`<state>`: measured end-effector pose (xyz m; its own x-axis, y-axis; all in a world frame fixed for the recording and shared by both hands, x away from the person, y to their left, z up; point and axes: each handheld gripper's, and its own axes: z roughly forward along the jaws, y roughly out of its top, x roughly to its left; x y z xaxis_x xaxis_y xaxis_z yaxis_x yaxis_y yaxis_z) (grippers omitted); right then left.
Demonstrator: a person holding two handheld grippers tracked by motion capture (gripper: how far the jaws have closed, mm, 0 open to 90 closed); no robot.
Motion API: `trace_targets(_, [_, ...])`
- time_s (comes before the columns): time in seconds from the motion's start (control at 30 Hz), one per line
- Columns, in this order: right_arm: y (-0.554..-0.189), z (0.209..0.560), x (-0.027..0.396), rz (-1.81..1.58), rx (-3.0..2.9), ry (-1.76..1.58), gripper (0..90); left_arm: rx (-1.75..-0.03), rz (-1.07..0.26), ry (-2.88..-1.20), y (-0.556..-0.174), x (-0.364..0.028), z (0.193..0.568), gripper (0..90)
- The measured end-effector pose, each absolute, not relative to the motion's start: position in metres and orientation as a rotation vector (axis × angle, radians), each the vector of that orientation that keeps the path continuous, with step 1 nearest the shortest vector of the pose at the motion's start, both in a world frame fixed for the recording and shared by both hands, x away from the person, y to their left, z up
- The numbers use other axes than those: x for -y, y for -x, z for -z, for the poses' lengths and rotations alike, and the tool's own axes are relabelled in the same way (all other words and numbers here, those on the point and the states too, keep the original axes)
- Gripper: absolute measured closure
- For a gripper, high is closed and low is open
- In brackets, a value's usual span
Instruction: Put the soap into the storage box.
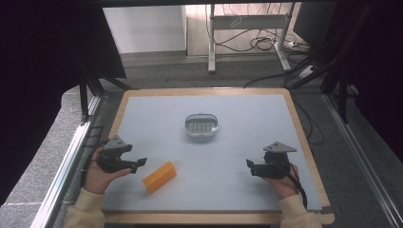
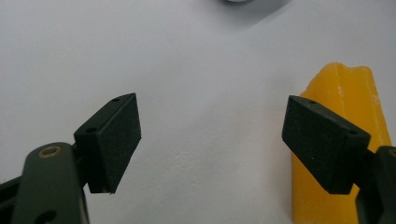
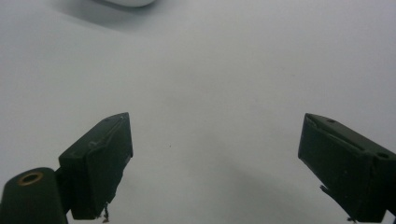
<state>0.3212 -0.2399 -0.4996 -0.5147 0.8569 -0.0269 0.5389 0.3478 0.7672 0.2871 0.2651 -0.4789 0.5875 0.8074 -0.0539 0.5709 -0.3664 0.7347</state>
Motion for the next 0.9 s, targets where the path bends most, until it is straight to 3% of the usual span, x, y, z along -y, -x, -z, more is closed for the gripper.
trace_targets(0.2, [-0.326,0.503,0.242,-1.002,-2.226,-1.273,15.9,-1.1,-0.408,-2.068,-0.286,-0.269,0.477,19.6])
trace_targets(0.9, [-0.322,0.502,0.242,-0.942,-2.223,-1.214,17.8,-1.118,-0.346,-1.998,-0.282,-0.271,0.467,20.7])
